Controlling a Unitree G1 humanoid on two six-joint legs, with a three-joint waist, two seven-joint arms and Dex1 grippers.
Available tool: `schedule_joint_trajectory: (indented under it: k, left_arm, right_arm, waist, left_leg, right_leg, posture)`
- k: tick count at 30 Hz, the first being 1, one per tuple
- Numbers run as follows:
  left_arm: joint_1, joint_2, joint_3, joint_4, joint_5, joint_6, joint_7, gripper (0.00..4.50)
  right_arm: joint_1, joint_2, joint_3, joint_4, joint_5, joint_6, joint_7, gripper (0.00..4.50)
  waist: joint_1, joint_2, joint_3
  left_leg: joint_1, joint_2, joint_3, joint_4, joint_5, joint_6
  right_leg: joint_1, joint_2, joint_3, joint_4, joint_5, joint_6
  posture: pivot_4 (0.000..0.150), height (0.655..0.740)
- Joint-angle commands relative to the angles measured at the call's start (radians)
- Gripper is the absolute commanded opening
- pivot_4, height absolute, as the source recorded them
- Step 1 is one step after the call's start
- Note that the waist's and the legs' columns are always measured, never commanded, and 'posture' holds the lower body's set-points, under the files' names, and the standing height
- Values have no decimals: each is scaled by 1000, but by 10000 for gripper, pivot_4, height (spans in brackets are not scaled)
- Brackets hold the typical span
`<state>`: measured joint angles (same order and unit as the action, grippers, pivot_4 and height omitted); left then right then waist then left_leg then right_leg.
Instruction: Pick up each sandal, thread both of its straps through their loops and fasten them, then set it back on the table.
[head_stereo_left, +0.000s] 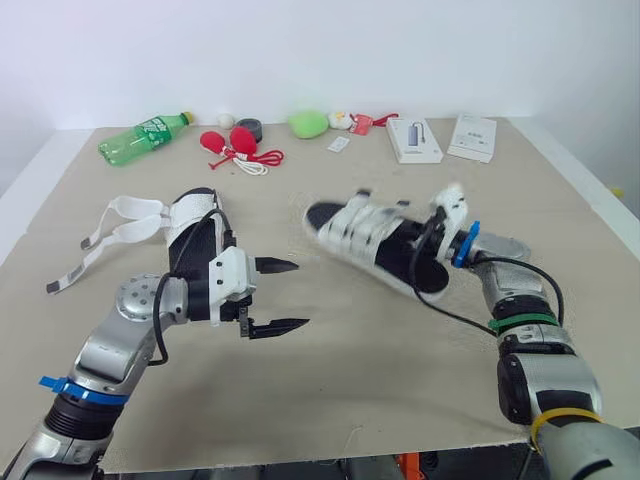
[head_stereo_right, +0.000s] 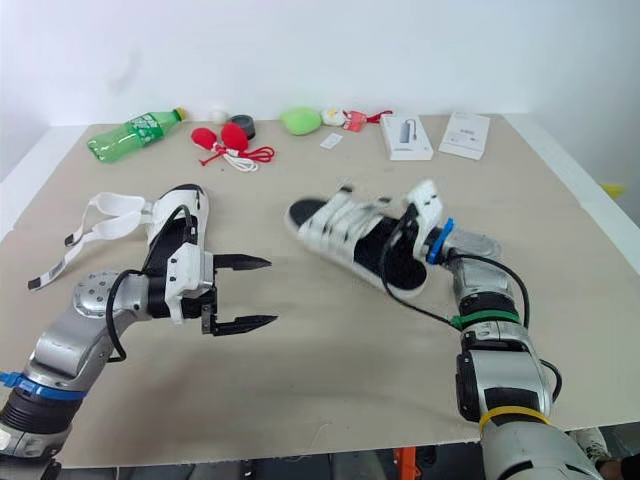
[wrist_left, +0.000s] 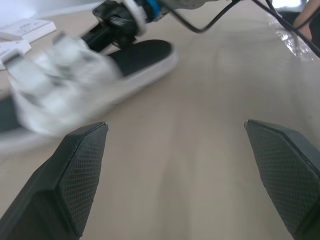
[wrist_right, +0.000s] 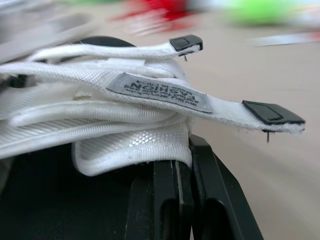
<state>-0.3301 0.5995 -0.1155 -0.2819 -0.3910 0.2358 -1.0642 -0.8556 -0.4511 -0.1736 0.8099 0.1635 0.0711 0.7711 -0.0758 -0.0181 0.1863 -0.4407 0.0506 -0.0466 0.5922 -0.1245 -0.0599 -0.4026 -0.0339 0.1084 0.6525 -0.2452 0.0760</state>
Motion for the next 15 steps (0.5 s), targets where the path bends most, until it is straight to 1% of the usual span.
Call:
schedule_joint_trajectory:
  k: [1,2,4,8,10,14,15]
  left_arm:
    - [-31,-29,15,12,11,-34,39,45000]
    - [-37,-40,14,17,14,-36,50,45000]
    - [-48,-59,11,24,21,-41,65,45000]
    - [-65,-80,-2,31,32,-42,76,45000]
    - [-68,-86,-8,34,40,-45,79,45000]
    - [-66,-91,-18,35,51,-50,80,45000]
    - [-64,-91,-20,35,52,-52,79,45000]
  right_arm:
    - [48,63,-109,-211,-5,107,-407,1148]
    - [69,88,-126,-270,-16,147,-506,1148]
    - [110,139,-138,-386,-32,211,-643,1148]
    - [180,234,-117,-566,-58,328,-811,1148]
    - [200,259,-110,-601,-64,368,-853,1148]
    - [218,278,-126,-640,-18,390,-838,1148]
    - [221,273,-123,-652,-20,404,-838,4079]
  waist:
    - [1,0,0]
    - [1,0,0]
    - [1,0,0]
    - [-2,0,0]
    - [-2,0,0]
    - [-1,0,0]
    - [-1,0,0]
  left_leg:
    - [0,0,-1,0,0,0]
    - [0,0,-1,0,0,0]
    - [-1,0,-1,-2,0,0]
    - [-2,0,0,-5,0,0]
    - [-2,0,0,-5,0,0]
    - [-2,0,0,-5,0,1]
    - [-2,0,0,-4,0,1]
  right_leg:
    - [0,0,0,0,1,2]
    - [0,0,0,1,0,2]
    - [-2,0,0,1,0,2]
    - [-5,0,1,1,0,1]
    - [-5,1,1,2,0,0]
    - [-4,1,1,2,-1,2]
    - [-4,1,1,2,0,2]
  posture:
    - [1500,7400]
    - [1500,7400]
    - [1500,7400]
    - [1500,7400]
    - [1500,7400]
    - [1500,7400]
    - [1500,7400]
